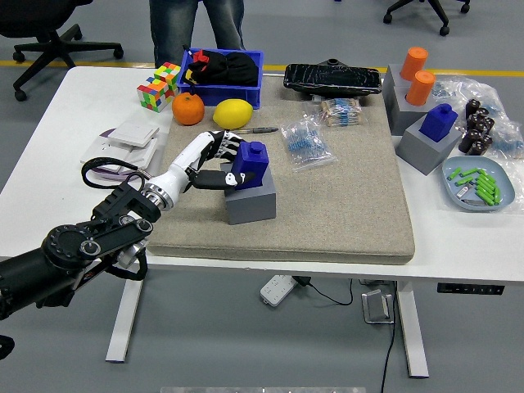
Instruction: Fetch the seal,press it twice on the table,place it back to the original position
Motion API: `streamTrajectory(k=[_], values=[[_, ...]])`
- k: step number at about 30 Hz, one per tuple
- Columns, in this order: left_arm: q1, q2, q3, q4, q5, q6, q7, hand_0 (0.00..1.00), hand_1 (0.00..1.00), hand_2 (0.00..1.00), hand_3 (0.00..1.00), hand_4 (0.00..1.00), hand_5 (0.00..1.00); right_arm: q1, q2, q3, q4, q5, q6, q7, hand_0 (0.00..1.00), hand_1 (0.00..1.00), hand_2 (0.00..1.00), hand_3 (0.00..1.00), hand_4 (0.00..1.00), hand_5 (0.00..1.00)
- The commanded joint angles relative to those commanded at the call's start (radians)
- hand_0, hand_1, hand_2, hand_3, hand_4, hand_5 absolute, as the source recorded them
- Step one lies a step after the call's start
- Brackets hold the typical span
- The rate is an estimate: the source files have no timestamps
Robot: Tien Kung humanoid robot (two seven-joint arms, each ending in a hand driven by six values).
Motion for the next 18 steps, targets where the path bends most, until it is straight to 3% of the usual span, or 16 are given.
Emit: streamTrajectory(k=[18], values=[[0.002,-0.021,-0.027,-0.003,-0.014,0.005,-0.015,0.629,0.507,0.468,0.578,0.729,0.002,-0.002,0.003,0.004,0.000,0.000,0.000,0.001,0.731,0.683,0.652,0.615,0.719,0.515]])
